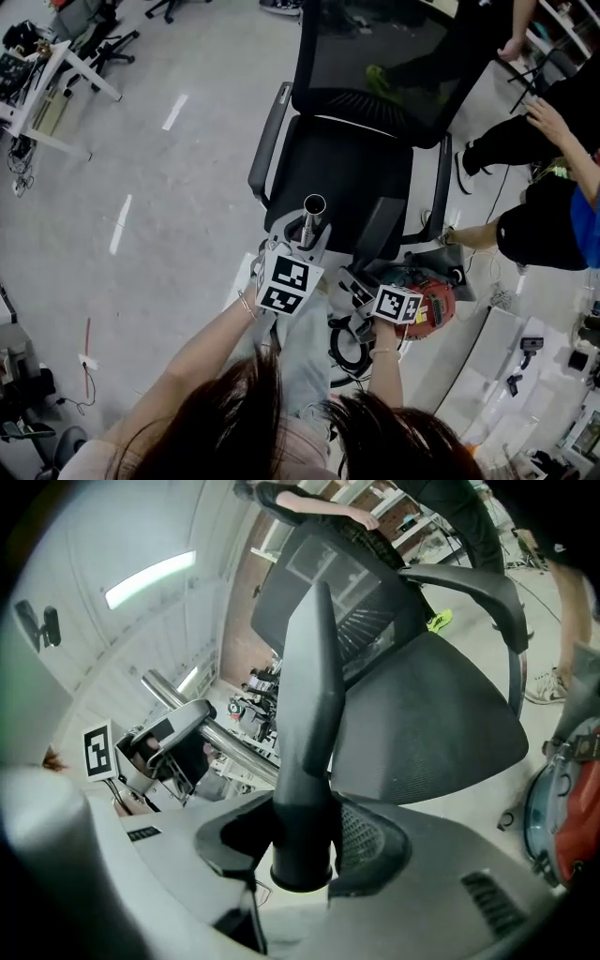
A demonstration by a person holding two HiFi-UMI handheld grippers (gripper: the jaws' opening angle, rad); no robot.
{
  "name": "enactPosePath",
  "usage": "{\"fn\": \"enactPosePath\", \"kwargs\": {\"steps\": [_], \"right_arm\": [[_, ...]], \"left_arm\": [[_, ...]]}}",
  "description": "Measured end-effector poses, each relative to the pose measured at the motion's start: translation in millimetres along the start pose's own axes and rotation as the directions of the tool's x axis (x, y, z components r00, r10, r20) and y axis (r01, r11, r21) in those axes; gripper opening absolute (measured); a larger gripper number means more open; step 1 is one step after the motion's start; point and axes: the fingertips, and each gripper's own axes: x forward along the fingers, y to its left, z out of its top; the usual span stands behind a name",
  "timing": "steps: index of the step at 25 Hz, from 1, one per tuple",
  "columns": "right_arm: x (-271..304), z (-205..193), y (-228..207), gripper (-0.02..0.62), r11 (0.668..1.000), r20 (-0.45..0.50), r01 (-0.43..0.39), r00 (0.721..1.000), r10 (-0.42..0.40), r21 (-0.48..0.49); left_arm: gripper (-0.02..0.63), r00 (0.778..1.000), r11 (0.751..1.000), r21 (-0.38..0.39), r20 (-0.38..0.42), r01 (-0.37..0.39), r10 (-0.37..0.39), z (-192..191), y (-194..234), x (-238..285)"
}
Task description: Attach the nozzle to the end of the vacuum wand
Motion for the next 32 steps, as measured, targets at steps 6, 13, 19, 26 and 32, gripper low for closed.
{"fn": "enactPosePath", "kwargs": {"steps": [6, 13, 19, 26, 32], "right_arm": [[-18, 4, 25, 0.181, 1.0, 0.034, -0.01, 0.999, 0.009, 0.009], [-34, 10, 44, 0.181, 1.0, 0.053, -0.025, 0.998, 0.025, 0.005], [-54, 13, 54, 0.181, 1.0, 0.07, -0.027, 0.997, 0.027, 0.0], [-65, 20, 68, 0.181, 0.999, 0.104, -0.031, 0.994, 0.032, -0.009], [-76, 35, 88, 0.181, 0.999, 0.174, -0.048, 0.984, 0.05, -0.02]], "left_arm": [[0.153, 1.0, 1.0, 0.015, -0.016, 0.009, -0.009, 0, -12, -14], [0.153, 0.999, 0.999, 0.042, -0.038, 0.026, -0.025, 1, -25, -18], [0.153, 0.999, 0.999, 0.039, -0.042, 0.009, -0.008, 1, -32, -24], [0.153, 0.999, 0.998, 0.05, -0.037, 0.024, -0.022, 0, -39, -31], [0.153, 0.998, 0.997, 0.062, -0.048, 0.044, -0.041, -2, -45, -37]]}}
